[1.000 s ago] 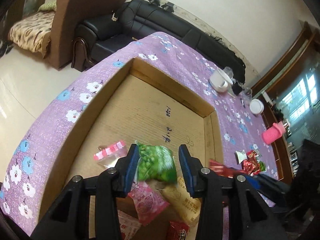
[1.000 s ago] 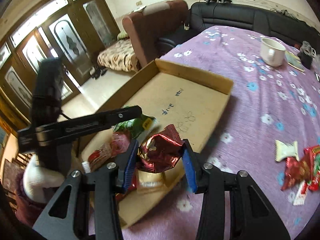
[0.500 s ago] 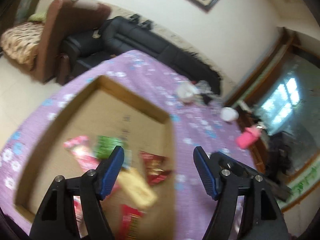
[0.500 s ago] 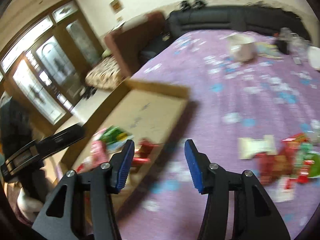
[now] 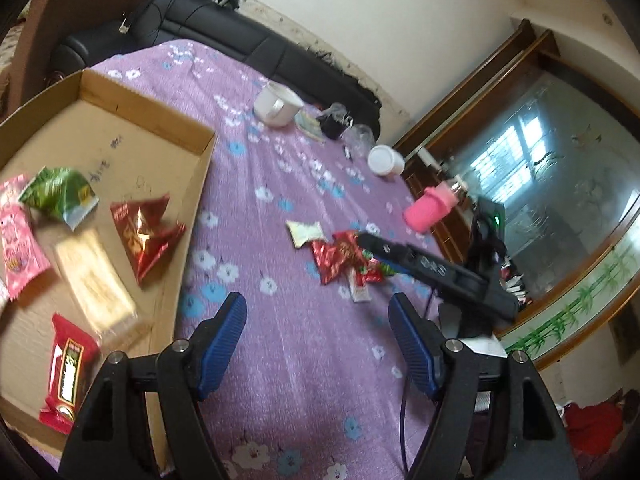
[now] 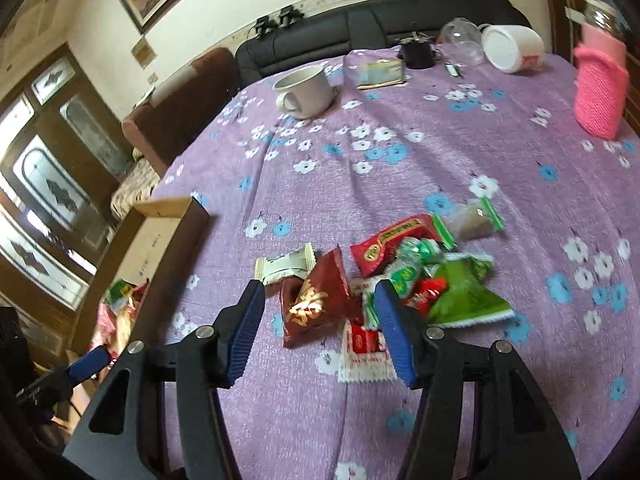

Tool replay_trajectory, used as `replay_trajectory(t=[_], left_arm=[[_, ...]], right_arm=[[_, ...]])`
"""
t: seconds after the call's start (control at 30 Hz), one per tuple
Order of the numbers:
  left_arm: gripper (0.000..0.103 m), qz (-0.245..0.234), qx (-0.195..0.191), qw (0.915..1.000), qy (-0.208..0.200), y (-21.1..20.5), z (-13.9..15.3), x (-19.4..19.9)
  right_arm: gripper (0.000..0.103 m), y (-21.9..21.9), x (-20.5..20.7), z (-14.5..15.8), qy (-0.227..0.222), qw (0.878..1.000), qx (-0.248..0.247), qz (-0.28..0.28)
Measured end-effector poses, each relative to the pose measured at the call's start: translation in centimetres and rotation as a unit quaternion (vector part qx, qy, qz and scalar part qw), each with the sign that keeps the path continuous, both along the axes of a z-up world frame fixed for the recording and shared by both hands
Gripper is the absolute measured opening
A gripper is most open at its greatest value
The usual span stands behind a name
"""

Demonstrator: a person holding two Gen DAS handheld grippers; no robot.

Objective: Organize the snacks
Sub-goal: 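Grasp the white wrapped biscuit with the left tool while the right tool grasps a red-gold packet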

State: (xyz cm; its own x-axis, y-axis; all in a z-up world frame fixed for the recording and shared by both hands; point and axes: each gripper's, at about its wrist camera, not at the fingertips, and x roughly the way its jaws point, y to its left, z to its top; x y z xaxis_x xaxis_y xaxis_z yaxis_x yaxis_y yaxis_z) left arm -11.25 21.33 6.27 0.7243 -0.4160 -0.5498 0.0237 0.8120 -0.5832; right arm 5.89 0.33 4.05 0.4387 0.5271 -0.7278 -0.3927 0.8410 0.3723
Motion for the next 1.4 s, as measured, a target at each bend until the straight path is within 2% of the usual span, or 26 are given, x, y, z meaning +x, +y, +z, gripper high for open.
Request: replay_trajectory(t=[0.03, 0.1, 0.17, 0.27, 0.37, 0.4, 0.43, 0.57, 0.7, 0.8, 0.87, 1.0, 1.07, 1.13, 1.2, 1.23, 1.37, 1.4], left_arm=[[0.073, 0.001, 0.002, 1.0000, 0.002, 0.0, 0.0, -0.2], [0.073, 0.007, 0.008, 0.9999, 0.007, 0.0, 0.1, -0.4], [0.073, 0.013, 0.011, 0.9998, 0.009, -0.2, 0.2, -0.7], [0.074, 0.022, 0.015, 0.9995, 0.013, 0.2, 0.1, -0.9], [0.074, 0.026, 0.011, 0.9994, 0.022, 0.4, -0.3, -0.8], [0.074, 0.025, 0.012, 0.9993, 0.024, 0.3, -0.5, -0.7], [0.074, 0.024, 0.012, 0.9993, 0.026, 0.1, -0.6, -0.6], [0.074, 0.006, 0.020, 0.9992, 0.033, -1.3, -1.0, 0.0], [0.074, -0.007, 0.032, 0.9988, 0.036, -2.4, -0.9, 0.7], [0.074, 0.003, 0.034, 0.9988, 0.036, -2.3, -0.6, 1.3], [0.075, 0.012, 0.036, 0.9987, 0.035, -2.0, -0.4, 1.6], [0.076, 0.027, 0.048, 0.9978, 0.037, -1.6, -0.2, 2.7], [0.076, 0.026, 0.060, 0.9972, 0.036, -1.8, 0.1, 3.5], [0.076, 0.017, 0.081, 0.9959, 0.037, -2.5, 0.3, 5.0], [0.076, 0.006, 0.099, 0.9942, 0.040, -3.1, 0.4, 6.3], [0.076, -0.002, 0.113, 0.9926, 0.043, -3.6, 0.4, 7.2], [0.076, -0.044, 0.178, 0.9814, 0.056, -5.8, -0.1, 9.8], [0.076, -0.063, 0.204, 0.9754, 0.057, -6.8, -0.4, 10.6]], right_arm=[[0.056, 0.1, 0.3, -0.1, -0.006, 1.000, -0.007, -0.001], [0.044, 0.7, 0.5, -0.7, -0.013, 1.000, -0.016, 0.007], [0.031, 1.9, 0.5, -1.7, -0.001, 0.999, -0.027, 0.034], [0.031, 2.0, -1.3, -1.7, 0.003, 0.997, -0.014, 0.079], [0.031, 2.0, -3.2, -1.7, 0.034, 0.987, 0.021, 0.159], [0.031, 1.6, -3.8, -1.7, 0.036, 0.985, 0.022, 0.168], [0.032, 1.3, -4.1, -1.6, 0.034, 0.985, 0.019, 0.166], [0.057, -1.0, -4.4, -1.8, 0.026, 0.992, 0.026, 0.124], [0.057, -2.0, -4.1, -2.5, 0.047, 0.992, 0.058, 0.104], [0.057, -0.8, -4.6, -2.7, 0.059, 0.990, 0.075, 0.108], [0.058, 0.2, -5.2, -2.8, 0.061, 0.990, 0.073, 0.109], [0.065, 2.5, -6.1, -3.1, 0.053, 0.994, 0.036, 0.091], [0.071, 3.4, -6.6, -2.9, 0.037, 0.995, 0.019, 0.086], [0.072, 3.9, -6.6, -2.8, 0.032, 0.996, 0.013, 0.085], [0.060, 4.1, -6.7, -2.7, 0.022, 0.996, 0.000, 0.091], [0.059, 4.0, -6.6, -2.7, 0.022, 0.995, 0.001, 0.094], [0.057, 1.1, -6.4, -2.9, 0.023, 0.996, 0.013, 0.087], [0.057, 0.6, -6.3, -3.0, 0.026, 0.996, 0.021, 0.084]])
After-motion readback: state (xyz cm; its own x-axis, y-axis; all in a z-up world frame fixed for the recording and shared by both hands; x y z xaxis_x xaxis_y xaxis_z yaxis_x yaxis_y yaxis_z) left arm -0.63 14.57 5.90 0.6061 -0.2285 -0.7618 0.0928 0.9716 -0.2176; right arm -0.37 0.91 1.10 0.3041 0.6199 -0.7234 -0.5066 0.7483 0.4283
